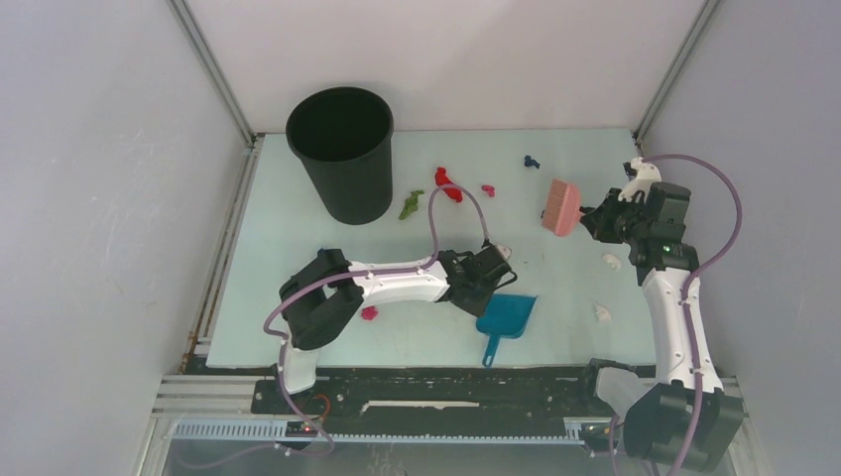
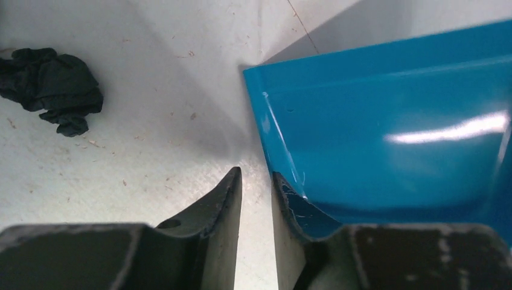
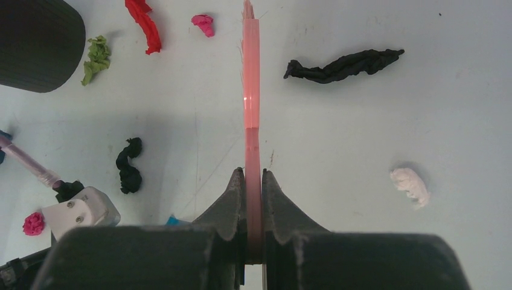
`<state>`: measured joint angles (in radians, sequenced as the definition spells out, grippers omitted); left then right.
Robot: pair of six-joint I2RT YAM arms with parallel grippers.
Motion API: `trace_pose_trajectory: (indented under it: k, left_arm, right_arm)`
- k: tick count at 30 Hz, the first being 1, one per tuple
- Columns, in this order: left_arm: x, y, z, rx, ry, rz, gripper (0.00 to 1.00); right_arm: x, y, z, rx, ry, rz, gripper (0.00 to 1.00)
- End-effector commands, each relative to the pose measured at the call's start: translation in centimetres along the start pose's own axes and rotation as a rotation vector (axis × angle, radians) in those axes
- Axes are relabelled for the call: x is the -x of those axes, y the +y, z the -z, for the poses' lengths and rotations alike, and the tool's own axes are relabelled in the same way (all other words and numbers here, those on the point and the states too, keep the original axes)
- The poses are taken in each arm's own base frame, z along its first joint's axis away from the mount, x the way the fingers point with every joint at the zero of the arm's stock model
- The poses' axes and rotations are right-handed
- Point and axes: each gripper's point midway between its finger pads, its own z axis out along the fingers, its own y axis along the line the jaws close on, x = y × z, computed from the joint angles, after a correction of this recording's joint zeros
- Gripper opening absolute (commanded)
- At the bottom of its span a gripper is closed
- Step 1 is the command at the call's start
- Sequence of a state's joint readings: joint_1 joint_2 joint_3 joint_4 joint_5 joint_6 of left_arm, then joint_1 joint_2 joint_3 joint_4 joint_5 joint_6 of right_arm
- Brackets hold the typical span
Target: Sweep away the paper scraps from the table
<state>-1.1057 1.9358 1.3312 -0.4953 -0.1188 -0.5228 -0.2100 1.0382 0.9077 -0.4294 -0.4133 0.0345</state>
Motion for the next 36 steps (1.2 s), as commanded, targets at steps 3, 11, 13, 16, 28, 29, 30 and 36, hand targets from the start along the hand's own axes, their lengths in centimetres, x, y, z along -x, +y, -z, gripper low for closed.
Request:
trace_pose_trajectory:
  k: [3, 11, 13, 16, 28, 29, 30, 36]
  left_arm:
    - [2.7, -2.1, 0.5, -0.078, -0.042, 0.011, 0.30]
    - [2.3, -3.1, 1.1, -0.133, -0.017, 0.015, 0.39]
    - [1.8, -3.5, 1.2, -0.161, 0.004, 0.000, 0.38]
    - [1.0, -3.5, 0.6, -0.172, 0.036, -0.016, 0.35]
    - [1.3, -3.1, -0.9, -0.138, 0.056, -0.051, 0.12]
    - [1.7, -3.1, -0.6, -0.137, 0.047, -0.060, 0.08]
    - [2.1, -2.9, -0.3, -0.128, 0.035, -0.068, 0.05]
    - [5.2, 1.2, 2.0, 0.001, -0.041, -0.130, 0.00]
  right_arm:
    - [0.6, 0.1, -0.2, 0.016, -0.022, 0.021, 0.00]
    - [0.5, 0.1, -0.4, 0.024, -0.012, 0.017, 0.00]
    - [0.4, 0.1, -0.4, 0.026, -0.011, 0.019, 0.00]
    - [0.3, 0.2, -0.5, 0.029, -0.006, 0.020, 0.00]
    - [0.3, 0.1, -0.4, 0.027, -0.006, 0.024, 0.00]
    - [0.3, 0.2, -0.4, 0.028, -0.006, 0.025, 0.00]
    - [0.3, 0.2, -0.4, 0.028, -0.007, 0.025, 0.00]
    - [0.3, 0.0, -0.3, 0.024, -0.008, 0.027, 0.00]
